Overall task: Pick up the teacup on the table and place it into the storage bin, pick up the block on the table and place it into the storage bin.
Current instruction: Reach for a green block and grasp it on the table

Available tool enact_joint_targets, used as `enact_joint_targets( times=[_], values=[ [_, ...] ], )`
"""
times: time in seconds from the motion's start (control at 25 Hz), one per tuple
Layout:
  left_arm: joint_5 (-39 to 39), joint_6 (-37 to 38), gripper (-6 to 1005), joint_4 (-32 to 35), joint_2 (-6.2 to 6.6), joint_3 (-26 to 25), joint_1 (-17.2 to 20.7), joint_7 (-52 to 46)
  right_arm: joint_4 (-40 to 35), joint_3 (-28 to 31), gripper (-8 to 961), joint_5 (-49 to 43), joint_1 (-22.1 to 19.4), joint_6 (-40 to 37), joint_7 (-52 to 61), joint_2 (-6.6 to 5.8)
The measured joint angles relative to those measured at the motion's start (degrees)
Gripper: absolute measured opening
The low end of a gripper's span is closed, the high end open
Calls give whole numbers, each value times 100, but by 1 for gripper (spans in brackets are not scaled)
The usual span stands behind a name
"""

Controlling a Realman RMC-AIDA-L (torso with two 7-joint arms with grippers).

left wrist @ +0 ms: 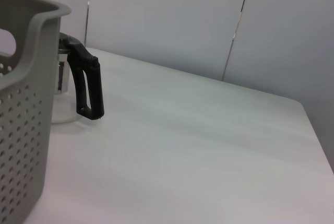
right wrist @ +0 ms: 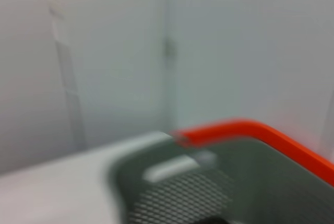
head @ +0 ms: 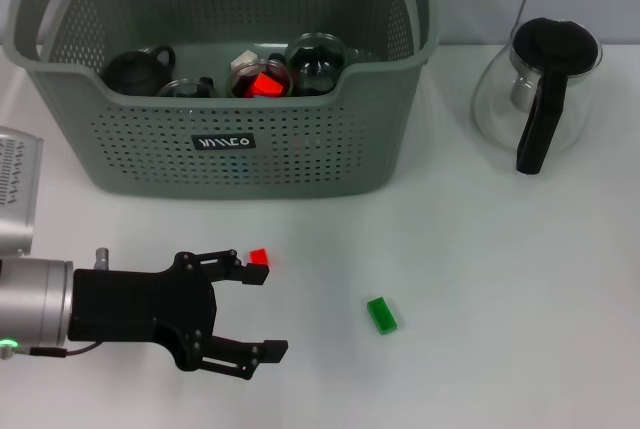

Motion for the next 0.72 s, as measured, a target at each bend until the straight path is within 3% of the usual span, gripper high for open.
enact_joint_targets(
  times=[0.16,0.36,0.52,0.72],
  values=[
    [2,-1,937,-10,0,2,-6,0,-589,96,731,804,-649,-972,-727,-27],
    [22,-34,937,-21,8,10,-5,45,-860,295,861,656,-1263,-2333,-1151,-103],
    [116,-107,937,-24,4,9,2,67,-776,306,944,332,-1522,-2824,-1317,-122],
    [125,-235,937,-26,-18,7,21,43,-571,168,938,-321,-1585,-2969,-1365,-19]
  ],
)
